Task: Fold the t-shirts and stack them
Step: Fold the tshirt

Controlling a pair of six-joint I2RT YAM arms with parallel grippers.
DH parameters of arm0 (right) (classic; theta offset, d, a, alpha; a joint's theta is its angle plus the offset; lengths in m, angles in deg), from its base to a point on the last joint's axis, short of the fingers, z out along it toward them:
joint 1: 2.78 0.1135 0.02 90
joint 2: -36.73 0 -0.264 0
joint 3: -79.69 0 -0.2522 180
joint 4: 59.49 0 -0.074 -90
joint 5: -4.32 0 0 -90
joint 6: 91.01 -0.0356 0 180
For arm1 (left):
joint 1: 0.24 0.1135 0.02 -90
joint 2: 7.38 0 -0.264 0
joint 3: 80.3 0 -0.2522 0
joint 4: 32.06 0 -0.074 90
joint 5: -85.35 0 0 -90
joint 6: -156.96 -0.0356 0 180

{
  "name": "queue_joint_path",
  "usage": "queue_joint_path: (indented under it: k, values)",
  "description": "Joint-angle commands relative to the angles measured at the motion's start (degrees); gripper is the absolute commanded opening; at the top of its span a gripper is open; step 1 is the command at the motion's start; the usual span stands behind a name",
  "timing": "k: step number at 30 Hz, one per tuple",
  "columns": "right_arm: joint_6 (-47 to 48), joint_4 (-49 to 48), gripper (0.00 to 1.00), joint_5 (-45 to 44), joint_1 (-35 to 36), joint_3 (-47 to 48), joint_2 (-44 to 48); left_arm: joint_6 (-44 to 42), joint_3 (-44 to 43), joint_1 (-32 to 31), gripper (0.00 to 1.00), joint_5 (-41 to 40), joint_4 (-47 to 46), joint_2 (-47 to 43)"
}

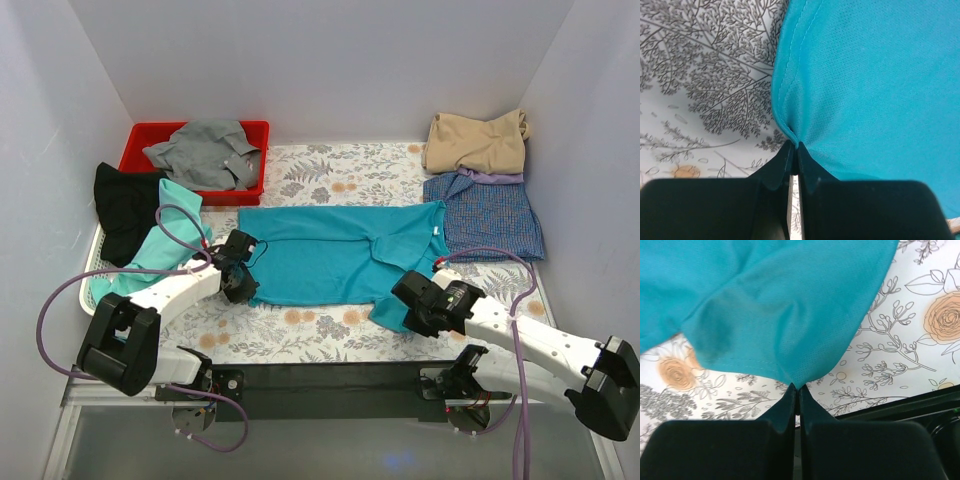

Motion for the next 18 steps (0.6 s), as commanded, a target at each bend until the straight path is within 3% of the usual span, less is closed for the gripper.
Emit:
queue_joint_path:
  k: [1, 11, 13, 15, 18]
  values:
    - [1.88, 2.77, 0.01, -3.03, 0.44, 3.89, 1.30, -0.76, -3.57, -0.10, 0.01, 0.26, 6.78, -2.40]
    - [2.76, 4.35, 0.01, -4.79, 0.44, 5.13, 3.15, 0.56, -5.86, -0.10, 0.00, -0.80, 14.26, -4.60]
    - [2.85, 4.35, 0.01, -5.05, 0.53, 4.96, 3.32, 0.64, -5.86, -0.01, 0.07, -0.79, 14.35, -4.33]
    - [2.85, 4.35, 0.01, -5.05, 0.44, 4.78, 3.15, 0.30, -5.68, -0.10, 0.22, -0.10, 13.74, -4.16]
    - [2.76, 4.35, 0.01, -4.96, 0.44, 4.52, 3.06, 0.64, -5.25, -0.10, 0.14, 0.35, 13.47, -3.81]
